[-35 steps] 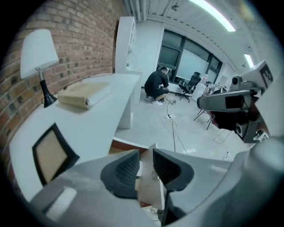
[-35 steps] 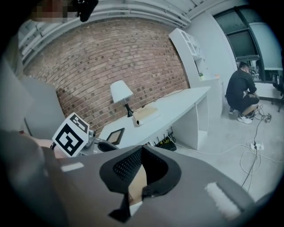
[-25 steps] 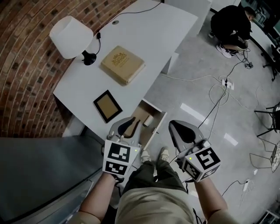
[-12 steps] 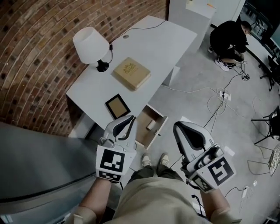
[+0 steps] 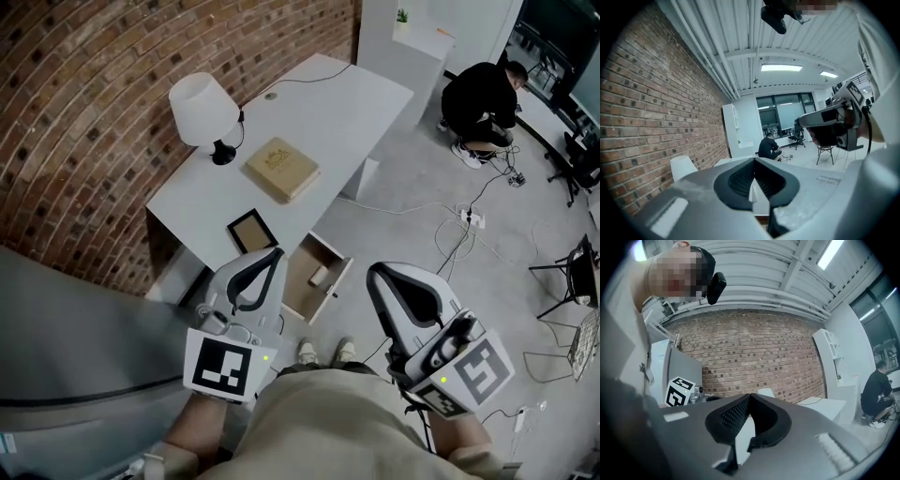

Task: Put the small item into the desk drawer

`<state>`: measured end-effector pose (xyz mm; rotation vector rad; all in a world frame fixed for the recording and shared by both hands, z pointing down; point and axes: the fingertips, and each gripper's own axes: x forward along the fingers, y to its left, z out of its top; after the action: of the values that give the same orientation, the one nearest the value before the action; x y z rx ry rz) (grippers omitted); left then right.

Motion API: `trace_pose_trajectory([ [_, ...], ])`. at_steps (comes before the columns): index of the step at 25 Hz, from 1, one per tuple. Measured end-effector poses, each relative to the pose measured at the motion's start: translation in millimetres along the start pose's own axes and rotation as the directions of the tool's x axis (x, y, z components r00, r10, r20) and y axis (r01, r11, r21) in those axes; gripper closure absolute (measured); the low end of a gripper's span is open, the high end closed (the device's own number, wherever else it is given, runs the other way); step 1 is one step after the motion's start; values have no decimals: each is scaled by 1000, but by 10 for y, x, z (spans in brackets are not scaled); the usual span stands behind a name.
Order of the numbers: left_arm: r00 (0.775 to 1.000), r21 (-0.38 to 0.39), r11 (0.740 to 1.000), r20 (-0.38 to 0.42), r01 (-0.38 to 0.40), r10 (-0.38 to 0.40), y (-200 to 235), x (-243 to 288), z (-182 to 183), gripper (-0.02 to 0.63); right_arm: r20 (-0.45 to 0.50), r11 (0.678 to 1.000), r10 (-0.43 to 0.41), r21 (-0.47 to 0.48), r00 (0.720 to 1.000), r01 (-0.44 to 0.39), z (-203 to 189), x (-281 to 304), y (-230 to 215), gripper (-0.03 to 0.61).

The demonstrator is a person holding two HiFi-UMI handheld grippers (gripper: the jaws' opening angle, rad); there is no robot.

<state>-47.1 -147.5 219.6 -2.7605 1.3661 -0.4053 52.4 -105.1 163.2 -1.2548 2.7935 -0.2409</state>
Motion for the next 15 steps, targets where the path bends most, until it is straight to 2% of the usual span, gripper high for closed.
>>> trace_pose_trajectory([
  [5,1000,9,1000,15,-6,6,-23,-89,52,611,6,999,-16,-46,1000,16,40,-53,-21,575],
  [15,1000,-2,1000,-1,-30,30,45,-143,-27,611,-3,999,-10,-39,1000,10,73,-57,-29,575],
])
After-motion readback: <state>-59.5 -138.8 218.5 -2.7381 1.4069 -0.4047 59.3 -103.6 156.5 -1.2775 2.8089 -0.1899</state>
